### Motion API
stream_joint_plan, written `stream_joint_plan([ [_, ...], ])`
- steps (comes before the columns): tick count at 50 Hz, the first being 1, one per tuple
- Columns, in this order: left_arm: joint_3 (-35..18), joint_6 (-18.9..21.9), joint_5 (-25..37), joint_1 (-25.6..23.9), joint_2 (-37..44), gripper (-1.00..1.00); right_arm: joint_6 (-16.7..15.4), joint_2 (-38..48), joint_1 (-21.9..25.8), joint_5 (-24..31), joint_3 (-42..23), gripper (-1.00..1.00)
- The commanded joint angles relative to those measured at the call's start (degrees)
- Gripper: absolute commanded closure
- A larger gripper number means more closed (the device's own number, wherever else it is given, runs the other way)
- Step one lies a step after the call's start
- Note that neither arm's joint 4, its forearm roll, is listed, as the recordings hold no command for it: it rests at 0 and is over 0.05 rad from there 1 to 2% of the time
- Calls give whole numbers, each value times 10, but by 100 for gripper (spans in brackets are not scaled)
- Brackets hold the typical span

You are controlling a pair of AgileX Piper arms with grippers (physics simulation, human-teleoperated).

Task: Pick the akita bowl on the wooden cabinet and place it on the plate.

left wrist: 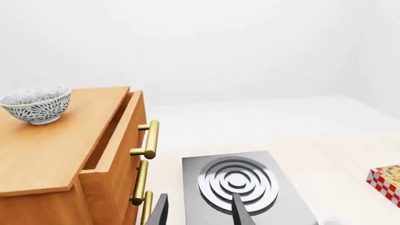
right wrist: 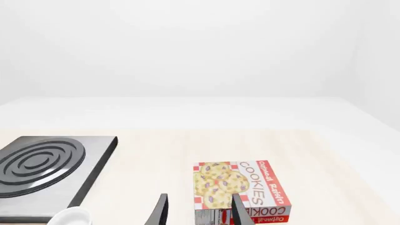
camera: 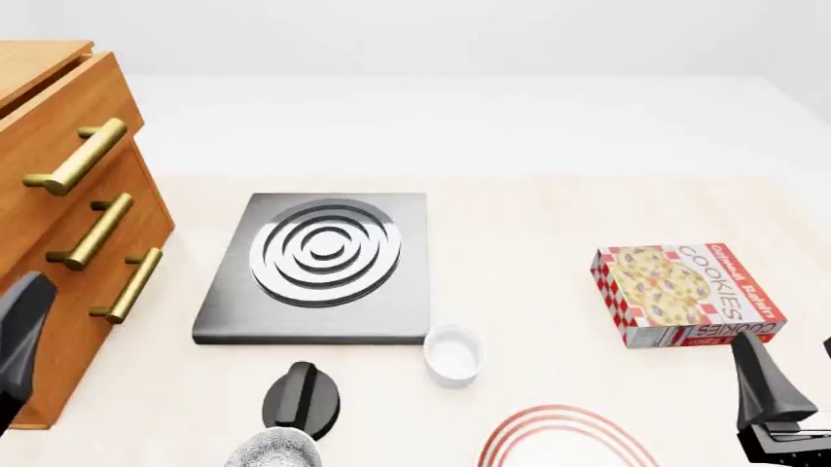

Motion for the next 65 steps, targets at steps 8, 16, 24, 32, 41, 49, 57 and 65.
stream_joint_plan([
  [8,-62,2,-8,15,57,-100,0,0,0,0,0,-100],
  [16,-104,-15,3,34,92,-100,0,0,0,0,0,-100],
  [24,-147,-29,17,47,126,-100,0,0,0,0,0,-100],
  [32,-189,-45,42,52,149,-100,0,0,0,0,0,-100],
  [41,-285,-62,61,77,193,-100,0,0,0,0,0,-100],
  [49,-291,-62,60,81,196,-100,0,0,0,0,0,-100],
  [57,-320,-85,69,105,221,-100,0,0,0,0,0,-100],
  [65,-329,-116,71,129,247,-100,0,0,0,0,0,-100],
])
